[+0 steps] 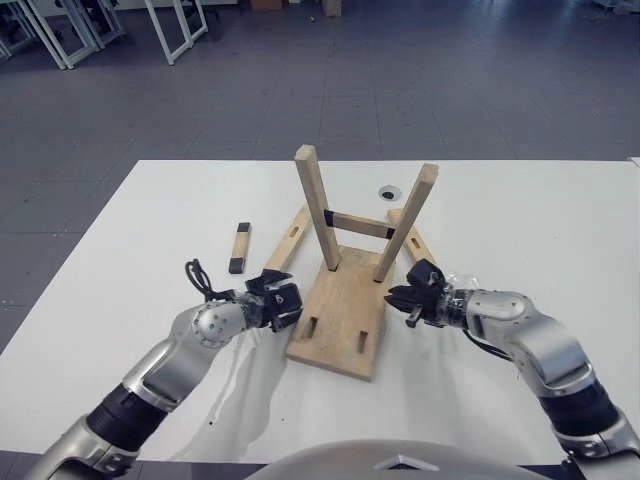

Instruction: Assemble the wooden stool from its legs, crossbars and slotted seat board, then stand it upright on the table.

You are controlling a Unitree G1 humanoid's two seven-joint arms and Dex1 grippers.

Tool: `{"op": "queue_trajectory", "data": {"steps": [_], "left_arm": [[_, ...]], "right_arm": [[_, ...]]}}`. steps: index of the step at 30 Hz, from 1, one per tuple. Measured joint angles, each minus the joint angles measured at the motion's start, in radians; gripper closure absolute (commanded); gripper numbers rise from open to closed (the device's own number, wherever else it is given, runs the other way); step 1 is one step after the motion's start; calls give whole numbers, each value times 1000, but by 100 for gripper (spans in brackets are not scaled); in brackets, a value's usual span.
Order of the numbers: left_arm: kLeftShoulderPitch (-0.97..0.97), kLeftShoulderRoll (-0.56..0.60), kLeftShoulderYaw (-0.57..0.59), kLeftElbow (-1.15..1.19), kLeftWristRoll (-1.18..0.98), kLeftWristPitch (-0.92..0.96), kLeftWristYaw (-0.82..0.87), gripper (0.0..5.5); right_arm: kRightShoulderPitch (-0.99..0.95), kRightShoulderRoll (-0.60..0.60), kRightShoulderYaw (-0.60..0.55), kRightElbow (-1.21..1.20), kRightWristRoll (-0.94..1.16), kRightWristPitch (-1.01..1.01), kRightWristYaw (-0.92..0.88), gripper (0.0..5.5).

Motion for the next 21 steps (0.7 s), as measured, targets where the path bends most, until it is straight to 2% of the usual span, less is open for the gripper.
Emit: {"op": "queue_trajectory", "data": {"steps": [3,5,9,11,13,16,17,21], "left_arm": [[14,2,-60,-118,-37,50,-122,174],[15,19,-62,-144,-35,73,-135,174],[49,37,-11,-136,-50,69,-142,174],[126,35,137,-79,-114,76,-88,174],[132,-54,314,-10,-182,181,9,174],[28,-215,607,64,-271,311,217,174],[-34,-256,670,96,-276,328,289,174],[-117,-353,687,275,-273,329,385,174]], "right_arm": [[-26,26,24,41,-16,-19,-8,471],[-19,27,16,42,-19,-25,-10,471],[20,-47,-105,1,-6,-12,-7,471],[23,-94,-173,-20,7,-5,-2,471],[38,-95,-201,-48,14,0,-4,471],[104,-75,-245,-113,44,36,-40,471],[129,-53,-250,-138,51,51,-61,471],[140,11,-234,-179,69,79,-108,471]]}}
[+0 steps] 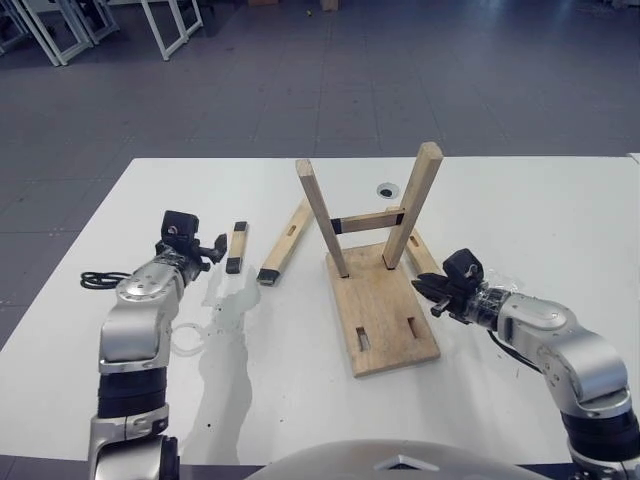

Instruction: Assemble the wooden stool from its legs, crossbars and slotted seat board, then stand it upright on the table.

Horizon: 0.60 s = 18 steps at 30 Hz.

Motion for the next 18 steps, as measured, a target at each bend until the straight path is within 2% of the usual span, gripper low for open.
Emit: {"op": "queue_trajectory", "data": {"steps": [6,12,18], "left_arm": [[-22,-43,-7,252,-36,-125,-70,174],[-50,-48,-39,372,-35,-251,-117,174],[-74,-57,-37,464,-38,-308,-110,275]], "right_arm": [[-11,-1,5,4,0,5,-8,471],[-13,-7,13,12,0,5,-8,471],[-16,-11,21,14,0,5,-10,471]]}}
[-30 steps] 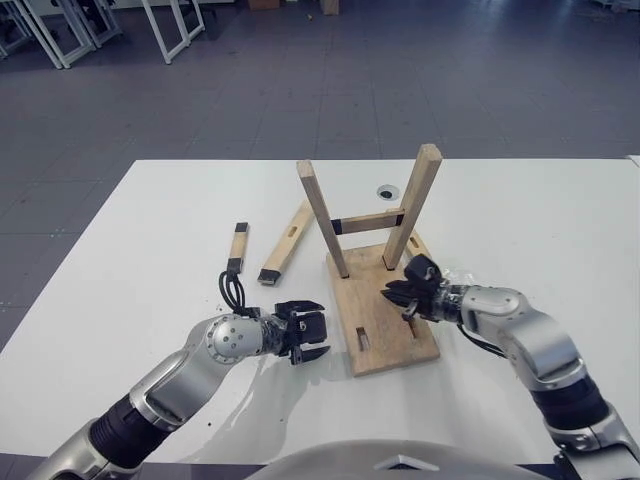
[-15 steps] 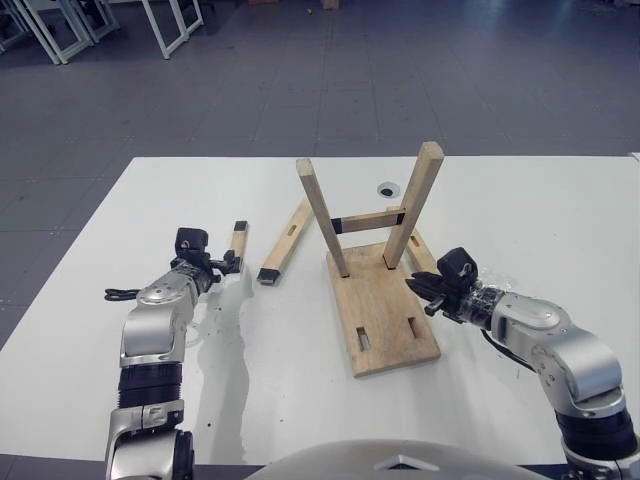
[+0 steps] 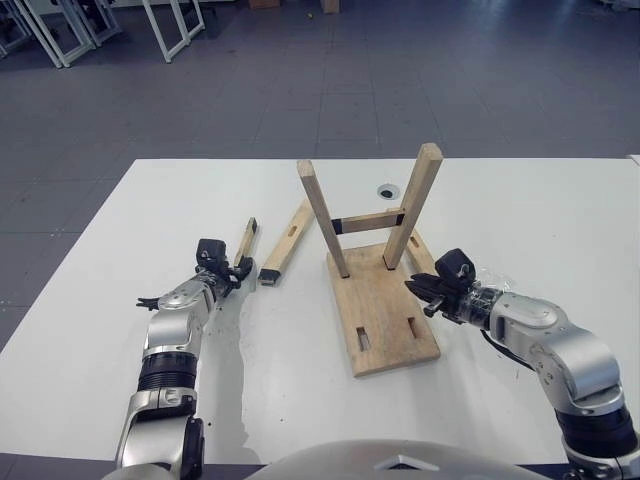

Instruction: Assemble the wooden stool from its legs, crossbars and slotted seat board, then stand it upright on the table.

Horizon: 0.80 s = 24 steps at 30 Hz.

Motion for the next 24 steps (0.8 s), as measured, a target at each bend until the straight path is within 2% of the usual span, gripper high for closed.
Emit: {"op": "queue_trajectory", "data": {"steps": [6,12,14,19,22,24], "left_arm": [[32,-9,-9,10,1,-75,0,361],[48,-18,-33,20,1,-140,-3,469],[49,-20,-40,23,1,-152,-3,499],[47,-29,-40,41,0,-183,4,506],[233,-46,78,-246,-422,7,-153,506],[337,-41,135,-433,-706,116,-229,506]], "right_arm": [[-21,3,-12,0,10,22,-17,471],[-44,31,-41,4,52,69,-28,354],[-54,33,-44,8,62,87,-27,331],[-72,34,-46,18,60,91,-50,331],[-130,196,-236,57,341,200,-87,331],[-184,268,-320,103,564,221,-148,331]]}}
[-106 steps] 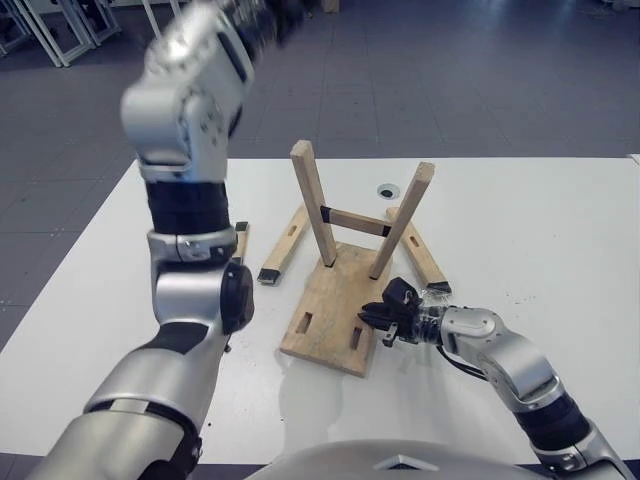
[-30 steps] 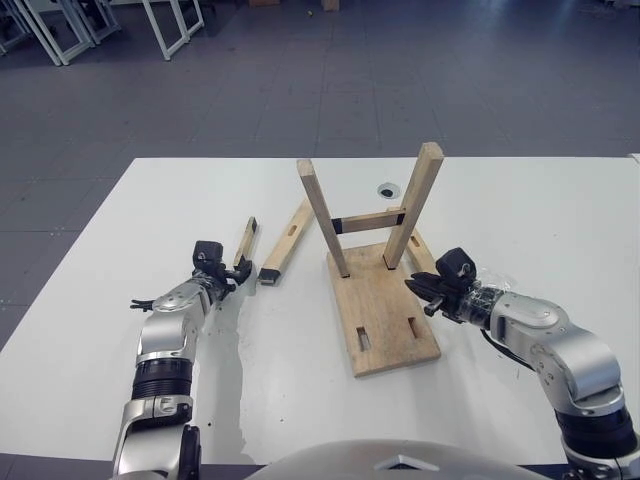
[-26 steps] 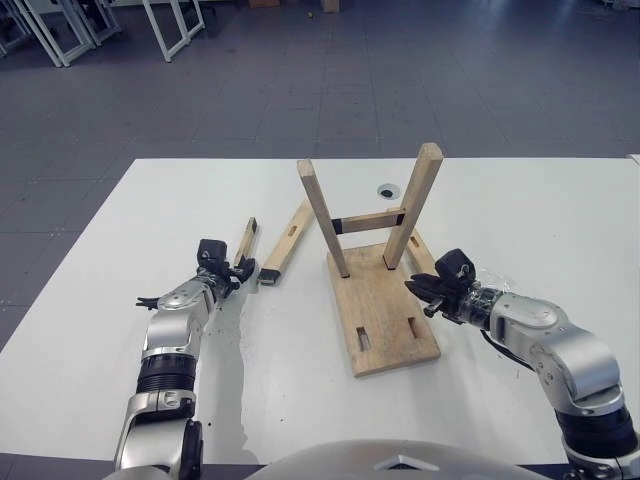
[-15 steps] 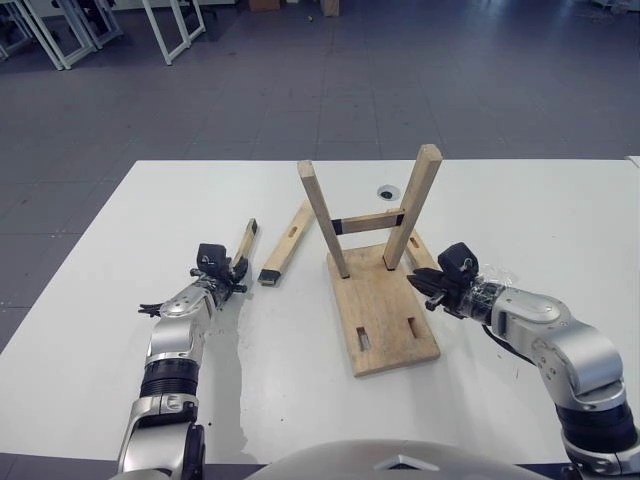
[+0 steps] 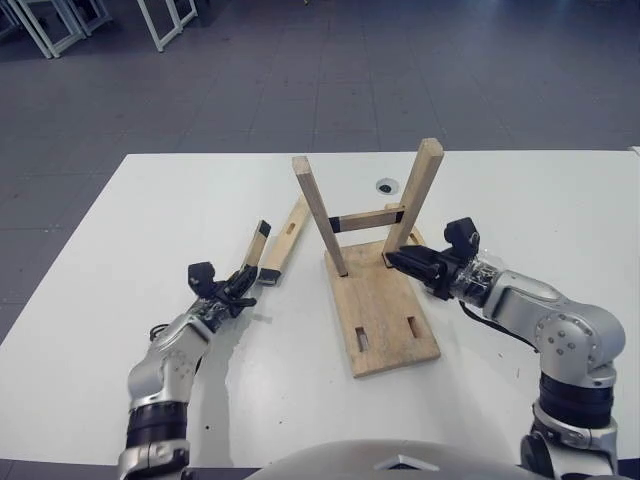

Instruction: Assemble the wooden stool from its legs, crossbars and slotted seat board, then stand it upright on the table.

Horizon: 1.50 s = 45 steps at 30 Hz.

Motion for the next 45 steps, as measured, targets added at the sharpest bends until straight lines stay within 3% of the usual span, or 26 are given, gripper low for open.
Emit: {"op": "queue_trajectory", "data": {"steps": [4,8,11,15,25,33,39,40,45], "left_arm": [[61,41,57,-276,-414,112,-61,506],[66,139,131,-517,-795,180,-79,506],[65,172,97,-572,-870,206,-65,506],[22,167,3,-527,-829,211,-50,506],[-37,143,-107,-486,-743,211,-44,506],[-35,120,-164,-486,-689,211,-57,506],[-26,111,-165,-484,-675,208,-57,506],[-26,111,-166,-485,-665,206,-57,470],[-34,114,-161,-510,-700,209,-17,390]], "right_arm": [[-90,22,-65,103,417,-7,-171,331],[-157,1,-26,171,890,-114,-441,331],[-172,-15,29,161,1042,-196,-537,331],[-208,-15,56,147,1058,-232,-528,331],[-210,-18,111,90,1065,-268,-479,331],[-248,-13,143,115,1064,-308,-488,477],[-248,-14,147,124,1056,-308,-490,484],[-248,-15,147,124,1056,-308,-490,484],[-255,-75,148,141,1029,-317,-498,509]]}}
